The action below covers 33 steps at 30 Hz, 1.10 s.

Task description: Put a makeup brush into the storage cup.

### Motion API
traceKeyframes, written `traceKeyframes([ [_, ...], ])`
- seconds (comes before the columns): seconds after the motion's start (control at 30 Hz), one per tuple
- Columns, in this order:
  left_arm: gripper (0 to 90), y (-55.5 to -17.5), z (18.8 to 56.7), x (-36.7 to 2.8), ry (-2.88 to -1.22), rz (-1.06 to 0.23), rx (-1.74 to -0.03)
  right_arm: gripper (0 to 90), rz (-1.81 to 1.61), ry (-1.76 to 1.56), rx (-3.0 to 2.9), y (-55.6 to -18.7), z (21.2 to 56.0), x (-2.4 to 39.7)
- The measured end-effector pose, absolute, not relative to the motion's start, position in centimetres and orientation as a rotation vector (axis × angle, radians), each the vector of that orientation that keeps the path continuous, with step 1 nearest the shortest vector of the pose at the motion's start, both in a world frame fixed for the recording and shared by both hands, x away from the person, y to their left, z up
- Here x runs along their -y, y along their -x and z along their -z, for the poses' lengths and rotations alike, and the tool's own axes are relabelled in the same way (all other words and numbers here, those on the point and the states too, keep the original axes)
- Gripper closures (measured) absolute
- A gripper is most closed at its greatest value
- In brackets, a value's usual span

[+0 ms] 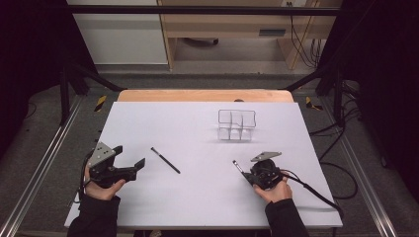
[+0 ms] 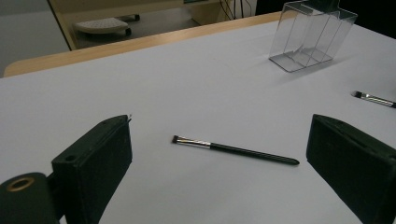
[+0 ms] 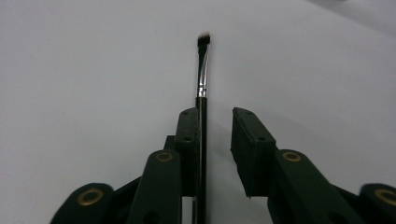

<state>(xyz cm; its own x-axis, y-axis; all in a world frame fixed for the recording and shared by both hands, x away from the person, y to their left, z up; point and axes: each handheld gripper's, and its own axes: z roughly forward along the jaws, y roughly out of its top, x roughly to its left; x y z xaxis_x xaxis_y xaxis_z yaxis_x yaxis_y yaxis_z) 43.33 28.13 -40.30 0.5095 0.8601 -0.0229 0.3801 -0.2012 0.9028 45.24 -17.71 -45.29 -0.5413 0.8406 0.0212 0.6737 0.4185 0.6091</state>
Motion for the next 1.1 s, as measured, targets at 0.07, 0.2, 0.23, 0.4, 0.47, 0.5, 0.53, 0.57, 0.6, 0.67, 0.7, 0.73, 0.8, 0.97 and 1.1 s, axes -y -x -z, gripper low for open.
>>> traceKeyframes([
  [0.07,6.0,-43.3,40.3,-28.2,-1.792,-0.627,-1.040,68.6,-0.830,-1.320,-2.382,-45.4,44.7,18.1],
  [0.2,6.0,-43.3,40.2,-28.3,-1.792,-0.627,-1.040,66.7,-0.785,-1.341,-2.419,-45.9,43.8,17.9],
  [0.23,6.0,-43.3,40.2,-28.3,-1.791,-0.626,-1.040,66.5,-0.762,-1.331,-2.431,-46.0,43.7,17.7],
  [0.4,6.0,-43.3,40.2,-28.3,-1.791,-0.624,-1.039,66.0,-0.675,-1.322,-2.506,-46.8,42.9,16.7],
  [0.47,6.0,-43.3,40.2,-28.3,-1.791,-0.623,-1.039,66.4,-0.664,-1.322,-2.530,-47.0,42.8,16.5],
  [0.5,6.0,-43.3,40.2,-28.3,-1.791,-0.623,-1.039,66.5,-0.653,-1.326,-2.536,-47.1,42.8,16.4],
  [0.53,6.0,-43.3,40.2,-28.2,-1.792,-0.622,-1.039,66.6,-0.628,-1.320,-2.553,-47.3,42.9,16.2],
  [0.57,6.0,-43.4,40.2,-28.2,-1.792,-0.622,-1.040,66.6,-0.628,-1.320,-2.553,-47.3,42.9,16.2],
  [0.6,6.0,-43.4,40.3,-28.2,-1.794,-0.623,-1.040,66.7,-0.617,-1.323,-2.562,-47.3,42.9,16.1],
  [0.67,6.0,-43.4,40.3,-28.2,-1.796,-0.621,-1.040,67.0,-0.592,-1.323,-2.576,-47.5,43.0,16.0],
  [0.7,6.0,-43.4,40.3,-28.2,-1.797,-0.621,-1.040,67.1,-0.589,-1.329,-2.577,-47.6,43.1,15.9],
  [0.73,6.0,-43.4,40.3,-28.2,-1.797,-0.621,-1.040,67.5,-0.580,-1.325,-2.586,-47.6,43.2,15.9],
  [0.8,6.0,-43.4,40.3,-28.1,-1.797,-0.623,-1.040,67.7,-0.573,-1.336,-2.594,-47.7,43.4,15.8],
  [0.97,6.0,-43.4,40.3,-28.2,-1.797,-0.622,-1.042,69.2,-0.517,-1.339,-2.622,-47.9,44.1,15.4],
  [1.1,6.0,-43.4,40.4,-28.2,-1.800,-0.622,-1.041,71.6,-0.496,-1.341,-2.637,-48.0,44.4,15.3],
])
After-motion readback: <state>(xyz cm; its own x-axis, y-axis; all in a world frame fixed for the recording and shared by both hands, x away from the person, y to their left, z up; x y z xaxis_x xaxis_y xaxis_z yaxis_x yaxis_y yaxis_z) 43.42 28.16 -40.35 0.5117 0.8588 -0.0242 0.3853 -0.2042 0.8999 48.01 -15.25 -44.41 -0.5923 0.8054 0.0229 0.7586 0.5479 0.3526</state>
